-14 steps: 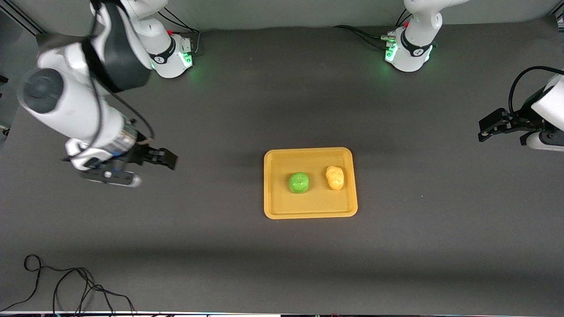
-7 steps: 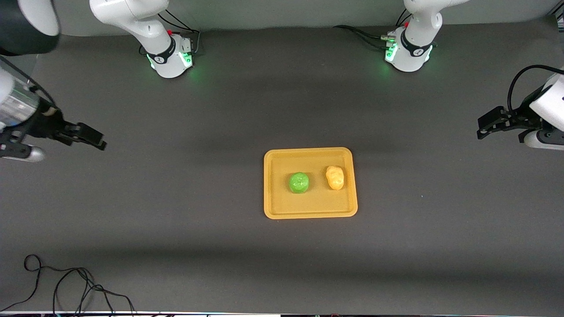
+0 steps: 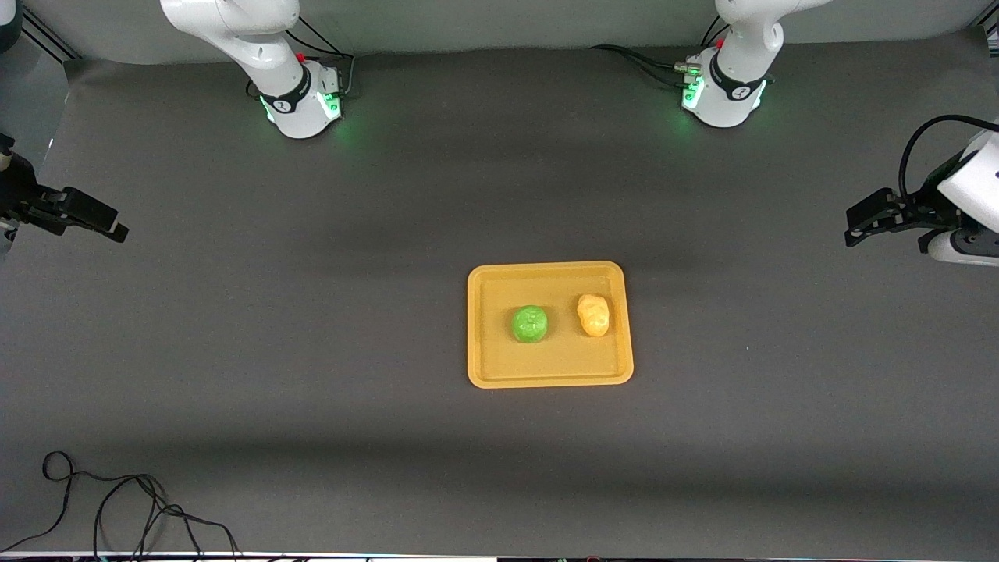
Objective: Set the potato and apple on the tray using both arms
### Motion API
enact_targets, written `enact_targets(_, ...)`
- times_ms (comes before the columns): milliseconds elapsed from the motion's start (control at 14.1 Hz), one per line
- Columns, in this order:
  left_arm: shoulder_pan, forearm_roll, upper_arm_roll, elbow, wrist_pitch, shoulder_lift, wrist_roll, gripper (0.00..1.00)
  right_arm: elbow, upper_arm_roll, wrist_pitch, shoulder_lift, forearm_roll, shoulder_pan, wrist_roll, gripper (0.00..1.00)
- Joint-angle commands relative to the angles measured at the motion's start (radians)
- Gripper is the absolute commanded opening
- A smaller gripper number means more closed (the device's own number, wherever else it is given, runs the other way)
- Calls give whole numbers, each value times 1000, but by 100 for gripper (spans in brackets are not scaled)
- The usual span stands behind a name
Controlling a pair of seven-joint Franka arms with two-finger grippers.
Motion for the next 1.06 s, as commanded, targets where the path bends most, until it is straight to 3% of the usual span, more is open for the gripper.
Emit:
enact_targets(0, -4, -7, 3, 5, -19, -9, -12, 100, 57, 4, -43, 15, -23, -8, -27, 100)
enact_targets(284, -2, -7, 4, 5, -16, -1, -17, 100, 57, 4, -61, 23, -43, -9, -125, 100)
enact_targets(994, -5, 1, 3, 3, -19, -2, -32, 100, 42, 13, -61, 23, -38, 9, -144, 100)
